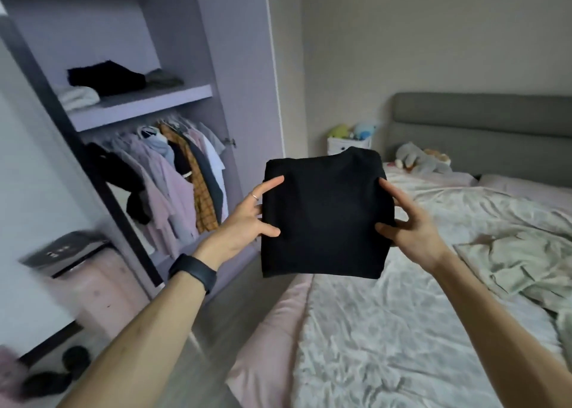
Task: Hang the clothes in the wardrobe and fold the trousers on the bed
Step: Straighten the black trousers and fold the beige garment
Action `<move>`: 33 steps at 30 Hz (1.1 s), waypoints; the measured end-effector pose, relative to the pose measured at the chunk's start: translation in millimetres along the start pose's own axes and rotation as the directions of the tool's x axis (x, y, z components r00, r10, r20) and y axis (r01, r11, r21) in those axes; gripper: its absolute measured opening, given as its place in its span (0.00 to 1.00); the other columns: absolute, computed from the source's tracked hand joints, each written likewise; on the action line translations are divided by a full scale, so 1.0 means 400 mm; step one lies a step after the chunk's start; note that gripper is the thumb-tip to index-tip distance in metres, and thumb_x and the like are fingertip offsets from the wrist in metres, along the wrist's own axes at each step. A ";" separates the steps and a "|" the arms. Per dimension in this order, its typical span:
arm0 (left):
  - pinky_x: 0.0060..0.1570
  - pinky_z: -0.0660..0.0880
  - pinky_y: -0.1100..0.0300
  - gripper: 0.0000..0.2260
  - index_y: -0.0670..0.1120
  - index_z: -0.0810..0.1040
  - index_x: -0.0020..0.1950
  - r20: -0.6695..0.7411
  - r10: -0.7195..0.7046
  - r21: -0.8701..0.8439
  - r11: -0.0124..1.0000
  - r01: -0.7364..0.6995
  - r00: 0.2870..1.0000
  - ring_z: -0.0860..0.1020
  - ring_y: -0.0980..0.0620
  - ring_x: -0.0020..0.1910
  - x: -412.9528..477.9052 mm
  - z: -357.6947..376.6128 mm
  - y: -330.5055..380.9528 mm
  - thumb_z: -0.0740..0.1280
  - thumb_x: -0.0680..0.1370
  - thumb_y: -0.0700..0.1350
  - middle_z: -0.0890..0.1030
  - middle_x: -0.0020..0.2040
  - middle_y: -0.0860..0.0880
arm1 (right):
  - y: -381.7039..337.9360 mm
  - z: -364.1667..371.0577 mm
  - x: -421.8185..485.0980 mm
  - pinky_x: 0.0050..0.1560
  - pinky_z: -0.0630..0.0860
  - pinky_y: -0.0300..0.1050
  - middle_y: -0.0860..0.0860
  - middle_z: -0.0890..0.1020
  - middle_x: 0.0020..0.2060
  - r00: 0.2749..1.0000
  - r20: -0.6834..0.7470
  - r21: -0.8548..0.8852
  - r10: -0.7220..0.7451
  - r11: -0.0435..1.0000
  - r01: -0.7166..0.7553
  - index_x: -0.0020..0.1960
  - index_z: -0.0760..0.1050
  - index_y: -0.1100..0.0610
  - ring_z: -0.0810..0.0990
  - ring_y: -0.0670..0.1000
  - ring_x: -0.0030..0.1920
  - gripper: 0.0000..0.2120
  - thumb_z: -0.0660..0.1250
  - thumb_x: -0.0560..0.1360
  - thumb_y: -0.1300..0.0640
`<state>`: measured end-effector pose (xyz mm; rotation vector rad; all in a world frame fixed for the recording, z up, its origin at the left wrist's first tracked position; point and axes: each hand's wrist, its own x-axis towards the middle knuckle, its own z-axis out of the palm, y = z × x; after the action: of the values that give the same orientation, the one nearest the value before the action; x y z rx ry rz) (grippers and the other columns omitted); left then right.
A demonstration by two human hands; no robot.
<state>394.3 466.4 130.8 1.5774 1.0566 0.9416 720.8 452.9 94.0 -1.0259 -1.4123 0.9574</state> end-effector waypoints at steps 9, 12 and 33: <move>0.58 0.78 0.59 0.45 0.71 0.71 0.69 -0.330 0.060 0.118 0.993 -0.022 0.942 0.78 0.56 0.64 -0.145 -0.392 0.043 0.72 0.69 0.25 0.79 0.67 0.55 | -0.069 0.426 0.221 0.70 0.74 0.55 0.43 0.70 0.71 0.963 0.195 -0.012 -0.186 0.981 0.192 0.74 0.67 0.37 0.69 0.47 0.73 0.41 0.66 0.75 0.76; 0.56 0.79 0.61 0.44 0.70 0.72 0.68 -0.412 0.103 0.146 0.988 -0.046 0.905 0.77 0.57 0.64 -0.137 -0.511 0.021 0.70 0.69 0.23 0.75 0.68 0.56 | -0.056 0.566 0.296 0.68 0.75 0.55 0.42 0.70 0.70 0.958 0.188 -0.028 -0.216 0.974 0.225 0.73 0.66 0.33 0.71 0.48 0.71 0.42 0.65 0.75 0.74; 0.51 0.74 0.74 0.49 0.74 0.68 0.69 -0.424 0.352 0.241 0.932 -0.271 0.834 0.71 0.72 0.61 0.334 -0.997 0.031 0.65 0.70 0.21 0.69 0.65 0.71 | -0.112 0.903 0.873 0.61 0.73 0.33 0.38 0.71 0.61 0.921 -0.038 -0.221 -0.387 0.903 0.370 0.75 0.64 0.33 0.74 0.39 0.63 0.42 0.64 0.76 0.74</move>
<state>69.3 709.6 241.5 1.7483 1.2494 1.5454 345.5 768.8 211.2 -0.8841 -1.5950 0.4839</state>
